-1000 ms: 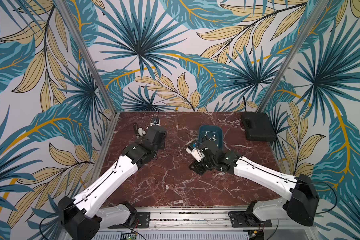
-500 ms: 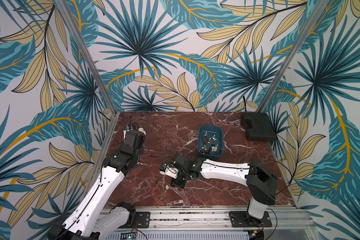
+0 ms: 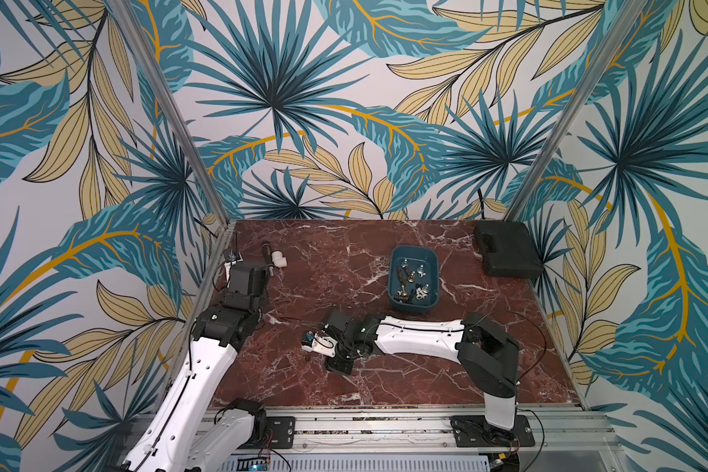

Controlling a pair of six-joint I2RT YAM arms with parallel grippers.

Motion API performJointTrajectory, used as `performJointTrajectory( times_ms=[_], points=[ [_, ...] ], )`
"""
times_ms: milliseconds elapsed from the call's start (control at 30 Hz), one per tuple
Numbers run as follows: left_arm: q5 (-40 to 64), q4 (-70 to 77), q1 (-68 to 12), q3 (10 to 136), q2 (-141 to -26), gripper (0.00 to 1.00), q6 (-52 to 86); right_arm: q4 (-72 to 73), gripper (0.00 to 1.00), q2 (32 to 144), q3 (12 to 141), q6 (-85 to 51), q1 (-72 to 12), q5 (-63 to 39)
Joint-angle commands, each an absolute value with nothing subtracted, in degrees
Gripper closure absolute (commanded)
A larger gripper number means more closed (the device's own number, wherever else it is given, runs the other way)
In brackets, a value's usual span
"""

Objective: Put the chess pieces into the storage box
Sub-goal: Pick up the chess piece at the center of the board.

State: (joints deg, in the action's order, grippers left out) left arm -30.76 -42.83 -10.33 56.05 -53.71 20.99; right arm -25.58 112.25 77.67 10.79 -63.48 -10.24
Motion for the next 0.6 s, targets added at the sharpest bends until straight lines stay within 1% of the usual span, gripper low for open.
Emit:
performJointTrajectory(
  times_ms=[0, 100, 367, 467, 567],
  points=[
    [-30.45, -41.31, -9.58, 55.54, -52.76, 0.55, 20.18, -27.44, 0.68, 113.98, 79.13, 12.03, -63.85, -9.55],
    [-29.97, -40.97, -9.49, 55.46, -52.82, 0.55, 20.02, -28.03, 0.68, 115.07, 80.13, 12.46, -63.88, -10.69],
    [-28.58, -40.52, -9.4, 55.28, -53.14, 0.55, 19.79, -29.46, 0.74, 116.8, 81.21, 13.17, -64.07, -10.72],
    [-27.89, -40.3, -9.4, 55.28, -53.38, 0.56, 19.88, -29.92, 0.77, 116.73, 81.21, 13.44, -64.11, -10.44],
    [-27.52, -40.17, -9.4, 55.44, -53.59, 0.56, 19.94, -30.15, 0.83, 116.06, 80.7, 13.62, -64.03, -10.13]
  ],
)
